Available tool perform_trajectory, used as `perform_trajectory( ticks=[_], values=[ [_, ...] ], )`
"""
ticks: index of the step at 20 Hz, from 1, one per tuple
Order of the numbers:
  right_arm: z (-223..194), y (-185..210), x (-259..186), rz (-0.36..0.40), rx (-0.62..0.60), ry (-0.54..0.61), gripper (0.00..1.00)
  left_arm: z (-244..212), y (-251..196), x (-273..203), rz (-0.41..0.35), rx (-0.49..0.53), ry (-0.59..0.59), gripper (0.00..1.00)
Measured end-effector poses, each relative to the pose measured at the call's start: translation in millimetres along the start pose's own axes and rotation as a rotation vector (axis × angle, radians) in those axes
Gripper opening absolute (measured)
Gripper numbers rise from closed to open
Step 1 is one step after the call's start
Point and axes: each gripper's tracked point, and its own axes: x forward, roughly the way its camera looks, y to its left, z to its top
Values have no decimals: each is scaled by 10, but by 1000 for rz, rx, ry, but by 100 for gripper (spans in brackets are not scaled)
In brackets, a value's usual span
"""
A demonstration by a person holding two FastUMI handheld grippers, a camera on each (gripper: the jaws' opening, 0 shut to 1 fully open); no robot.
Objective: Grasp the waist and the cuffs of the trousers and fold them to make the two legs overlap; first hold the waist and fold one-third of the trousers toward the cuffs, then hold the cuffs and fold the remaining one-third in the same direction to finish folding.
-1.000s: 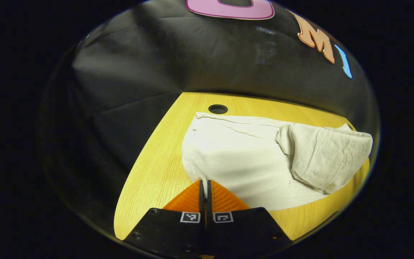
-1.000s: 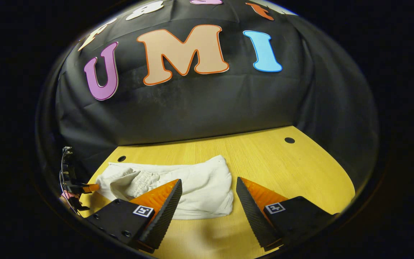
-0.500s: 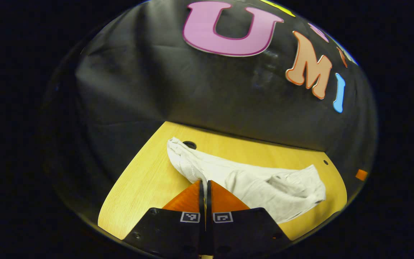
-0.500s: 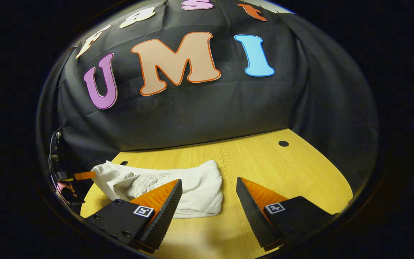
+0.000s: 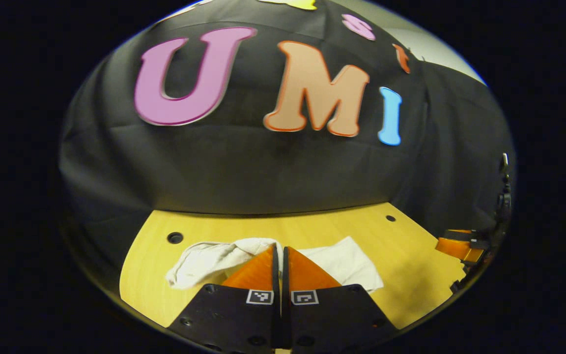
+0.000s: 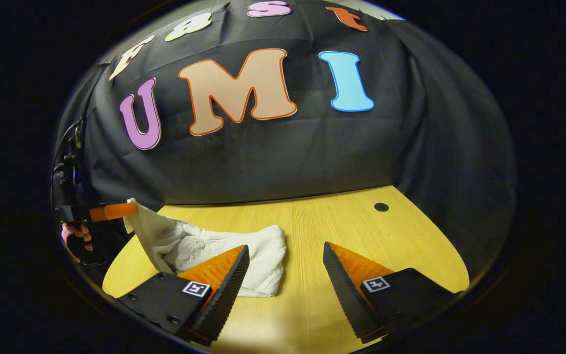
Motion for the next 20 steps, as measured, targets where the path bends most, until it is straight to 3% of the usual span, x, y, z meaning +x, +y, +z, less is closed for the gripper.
perform_trajectory(
  ticks=[5, 8, 10, 11, 14, 18, 19, 20],
  values=[
    [-133, -210, -58, -4, -2, 29, 97, -420, -913, 340, -130, 243, 105, 0],
    [-230, -349, -101, -20, -10, 47, 97, -829, -1181, 570, -173, 324, 190, 0],
    [-301, -429, -136, -33, -18, 61, 92, -1021, -1221, 731, -192, 315, 231, 0],
    [-342, -458, -156, -38, -20, 70, 97, -1074, -1199, 749, -190, 298, 249, 0],
    [-394, -505, -224, -47, -17, 80, 96, -1205, -1107, 734, -174, 230, 288, 1],
    [-402, -500, -305, -53, -15, 77, 96, -1346, -1093, 752, -150, 156, 302, 10],
    [-391, -488, -319, -52, -12, 75, 92, -1375, -1112, 769, -150, 136, 304, 14],
    [-369, -453, -336, -51, -7, 64, 96, -1357, -1092, 728, -127, 107, 293, 42]
  ],
)
